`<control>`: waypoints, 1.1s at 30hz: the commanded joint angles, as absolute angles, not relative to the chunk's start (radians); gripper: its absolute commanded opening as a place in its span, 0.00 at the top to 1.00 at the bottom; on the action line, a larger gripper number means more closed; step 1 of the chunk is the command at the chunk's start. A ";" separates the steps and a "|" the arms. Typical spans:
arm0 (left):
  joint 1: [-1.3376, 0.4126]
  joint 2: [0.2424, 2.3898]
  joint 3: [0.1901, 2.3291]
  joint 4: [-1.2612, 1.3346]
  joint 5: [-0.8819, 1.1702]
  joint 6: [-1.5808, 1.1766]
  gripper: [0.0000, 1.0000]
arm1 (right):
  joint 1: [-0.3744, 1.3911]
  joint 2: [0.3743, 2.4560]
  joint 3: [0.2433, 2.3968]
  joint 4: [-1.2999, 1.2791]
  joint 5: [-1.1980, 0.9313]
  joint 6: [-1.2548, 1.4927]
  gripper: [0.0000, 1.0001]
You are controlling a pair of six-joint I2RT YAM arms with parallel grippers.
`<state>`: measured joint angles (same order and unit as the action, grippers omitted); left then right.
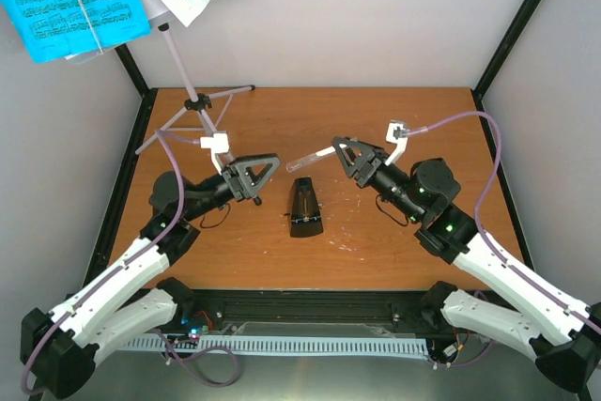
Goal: Pack up the instrument practice props
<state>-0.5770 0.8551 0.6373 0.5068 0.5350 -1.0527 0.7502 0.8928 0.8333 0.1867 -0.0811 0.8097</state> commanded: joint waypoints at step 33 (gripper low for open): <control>-0.583 1.258 0.268 0.648 0.616 -0.849 0.24 | 0.759 0.545 0.457 -0.249 0.111 0.385 0.65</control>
